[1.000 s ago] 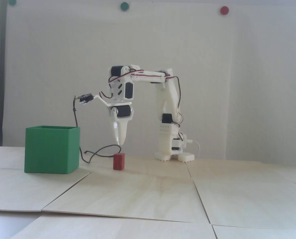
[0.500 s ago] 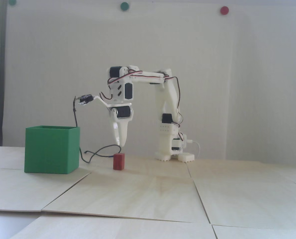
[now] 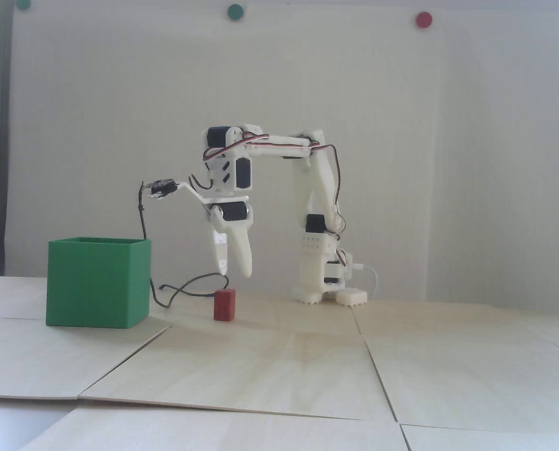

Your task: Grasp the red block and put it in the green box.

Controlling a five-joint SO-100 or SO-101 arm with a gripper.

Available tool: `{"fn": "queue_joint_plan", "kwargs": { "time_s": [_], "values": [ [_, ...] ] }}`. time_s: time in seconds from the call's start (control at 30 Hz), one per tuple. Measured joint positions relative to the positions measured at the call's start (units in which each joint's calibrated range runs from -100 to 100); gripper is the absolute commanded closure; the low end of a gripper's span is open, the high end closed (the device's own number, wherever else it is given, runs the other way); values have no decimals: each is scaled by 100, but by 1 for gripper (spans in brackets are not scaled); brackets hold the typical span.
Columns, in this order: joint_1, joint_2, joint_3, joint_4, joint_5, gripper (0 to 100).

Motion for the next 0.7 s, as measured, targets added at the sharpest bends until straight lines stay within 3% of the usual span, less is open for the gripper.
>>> {"fn": "queue_joint_plan", "kwargs": {
  "time_s": [0.7],
  "values": [
    [8,0,904,-116,0,62]
  ]
}}
